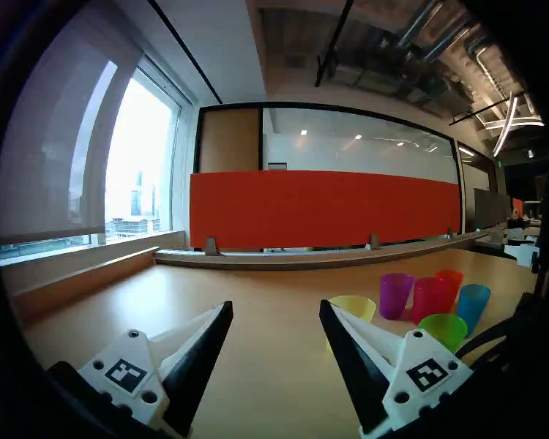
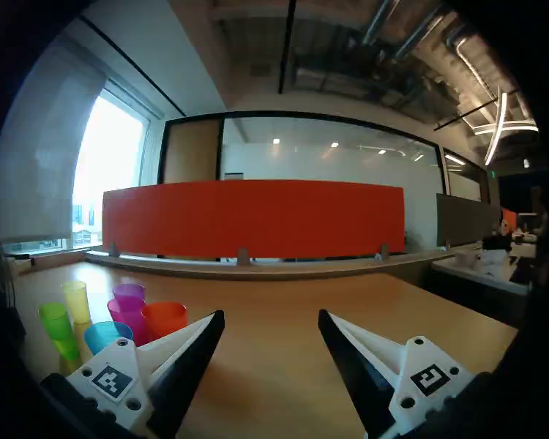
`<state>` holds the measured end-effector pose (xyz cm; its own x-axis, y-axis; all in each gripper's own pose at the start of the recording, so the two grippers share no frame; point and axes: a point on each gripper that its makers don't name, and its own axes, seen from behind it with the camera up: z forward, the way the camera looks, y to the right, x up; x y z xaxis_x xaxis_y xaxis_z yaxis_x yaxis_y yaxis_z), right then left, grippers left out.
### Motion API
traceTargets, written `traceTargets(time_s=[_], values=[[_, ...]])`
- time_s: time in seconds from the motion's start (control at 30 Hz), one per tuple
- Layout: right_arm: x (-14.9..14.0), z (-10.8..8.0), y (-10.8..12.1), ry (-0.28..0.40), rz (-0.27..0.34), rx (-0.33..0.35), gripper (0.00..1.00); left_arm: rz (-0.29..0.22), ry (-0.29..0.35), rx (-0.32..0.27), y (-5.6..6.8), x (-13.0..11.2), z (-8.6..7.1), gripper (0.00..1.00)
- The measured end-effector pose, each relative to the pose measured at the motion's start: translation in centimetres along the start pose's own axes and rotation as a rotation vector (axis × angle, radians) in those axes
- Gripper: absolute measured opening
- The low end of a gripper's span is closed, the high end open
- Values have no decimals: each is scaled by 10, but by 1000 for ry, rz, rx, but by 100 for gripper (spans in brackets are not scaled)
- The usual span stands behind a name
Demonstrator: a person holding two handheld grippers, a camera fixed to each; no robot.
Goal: Pour water
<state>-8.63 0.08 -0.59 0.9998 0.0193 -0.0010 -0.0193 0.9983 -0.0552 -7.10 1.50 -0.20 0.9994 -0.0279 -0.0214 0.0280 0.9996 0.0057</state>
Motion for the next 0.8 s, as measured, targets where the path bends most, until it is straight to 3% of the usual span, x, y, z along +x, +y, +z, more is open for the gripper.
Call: traceTargets(time_s=[0.8], values=[[1,0,0,0,0,0,99,-1,-2,0,-2,8,-2,87]])
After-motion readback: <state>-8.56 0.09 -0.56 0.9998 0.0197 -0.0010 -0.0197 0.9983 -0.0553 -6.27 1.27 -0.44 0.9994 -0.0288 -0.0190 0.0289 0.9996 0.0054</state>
